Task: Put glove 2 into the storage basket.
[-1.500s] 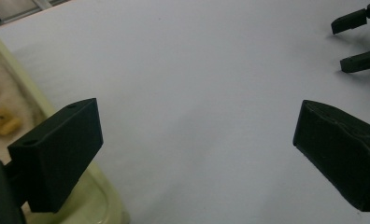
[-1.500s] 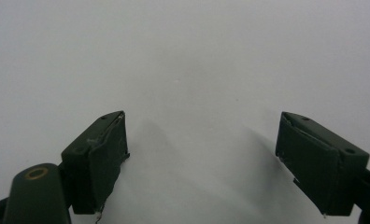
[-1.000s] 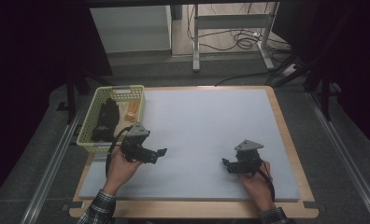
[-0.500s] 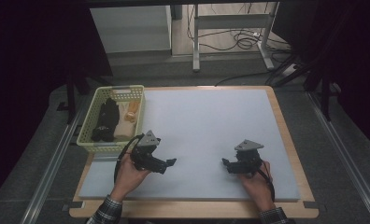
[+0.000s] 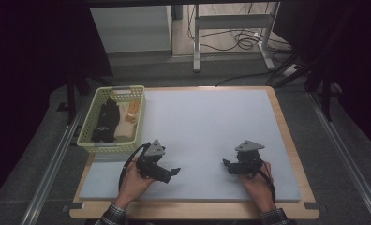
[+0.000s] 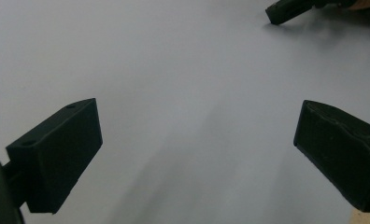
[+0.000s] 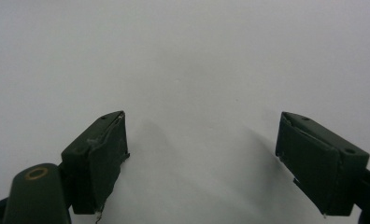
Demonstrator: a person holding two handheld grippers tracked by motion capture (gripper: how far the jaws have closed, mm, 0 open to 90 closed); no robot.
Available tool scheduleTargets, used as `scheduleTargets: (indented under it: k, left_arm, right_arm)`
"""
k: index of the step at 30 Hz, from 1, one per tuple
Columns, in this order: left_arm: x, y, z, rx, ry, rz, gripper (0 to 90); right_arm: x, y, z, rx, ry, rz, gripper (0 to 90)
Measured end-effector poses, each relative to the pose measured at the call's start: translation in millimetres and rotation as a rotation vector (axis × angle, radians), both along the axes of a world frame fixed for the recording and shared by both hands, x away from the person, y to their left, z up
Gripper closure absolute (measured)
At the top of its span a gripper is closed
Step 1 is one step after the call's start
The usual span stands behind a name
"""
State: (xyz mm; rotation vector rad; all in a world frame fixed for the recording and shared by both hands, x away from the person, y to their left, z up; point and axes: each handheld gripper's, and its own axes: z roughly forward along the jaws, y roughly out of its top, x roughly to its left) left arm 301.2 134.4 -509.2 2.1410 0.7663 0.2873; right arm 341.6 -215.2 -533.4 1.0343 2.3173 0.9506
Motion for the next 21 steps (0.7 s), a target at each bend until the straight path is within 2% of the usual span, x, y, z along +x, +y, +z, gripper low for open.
scheduleTargets:
  k: [9,15,17,19,21]
  left_arm:
    - [-2.3,7.6,-18.9,0.013,0.037,0.011,1.2]
    - [-2.7,7.8,-31.7,0.082,0.06,0.015,1.2]
    - [-2.5,6.2,-35.9,0.096,0.072,0.012,1.1]
    - [-3.8,3.9,-39.3,0.11,0.059,0.012,0.0]
    - [-3.7,4.0,-39.3,0.108,0.063,0.016,0.0]
  right_arm:
    - [-0.2,0.2,0.0,-0.001,-0.002,-0.001,16.4]
    - [-0.2,0.3,0.0,-0.002,-0.002,-0.001,16.4]
    - [-0.2,0.4,0.1,-0.002,-0.003,-0.001,16.4]
    - [-0.1,0.4,0.1,-0.002,-0.002,-0.001,16.4]
    - [-0.1,0.4,0.1,-0.002,-0.002,-0.001,16.4]
